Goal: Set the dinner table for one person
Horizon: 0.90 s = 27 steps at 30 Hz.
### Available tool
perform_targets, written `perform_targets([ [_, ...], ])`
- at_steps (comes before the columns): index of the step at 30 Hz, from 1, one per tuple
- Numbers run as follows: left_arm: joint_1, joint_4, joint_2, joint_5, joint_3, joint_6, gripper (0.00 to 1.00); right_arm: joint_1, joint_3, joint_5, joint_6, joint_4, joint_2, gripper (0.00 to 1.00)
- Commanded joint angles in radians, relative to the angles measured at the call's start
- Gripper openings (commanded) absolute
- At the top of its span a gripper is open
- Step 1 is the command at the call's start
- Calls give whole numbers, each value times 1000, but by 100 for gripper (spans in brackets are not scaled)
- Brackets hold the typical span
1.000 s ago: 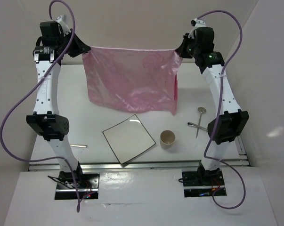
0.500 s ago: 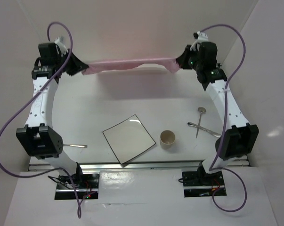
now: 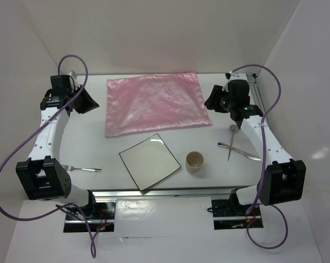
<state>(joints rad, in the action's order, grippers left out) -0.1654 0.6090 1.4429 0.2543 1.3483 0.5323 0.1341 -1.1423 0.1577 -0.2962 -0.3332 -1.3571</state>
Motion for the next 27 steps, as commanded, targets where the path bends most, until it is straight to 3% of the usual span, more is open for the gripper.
perform_targets([
  [1,41,-34,112,-32,107,3,15,-4,-123,8,-50,-7,-63,45],
  [2,55,-19,158,-32,133,3,5,-4,-146,49,-60,-19,-104,24],
  [3,79,0,209,-23,167,12,0,-4,-171,65,-70,-41,-197,15],
  [6,124,63,396,-44,291,41,0,39,-289,65,-70,-93,-382,0],
  [15,161,3,597,-47,315,72,0,61,-521,13,-93,-122,-688,0],
  [20,161,-44,662,-27,268,83,0,50,-435,34,-153,-67,-721,0],
  [27,161,-89,640,-36,135,94,0,41,-189,66,-198,11,-668,0],
])
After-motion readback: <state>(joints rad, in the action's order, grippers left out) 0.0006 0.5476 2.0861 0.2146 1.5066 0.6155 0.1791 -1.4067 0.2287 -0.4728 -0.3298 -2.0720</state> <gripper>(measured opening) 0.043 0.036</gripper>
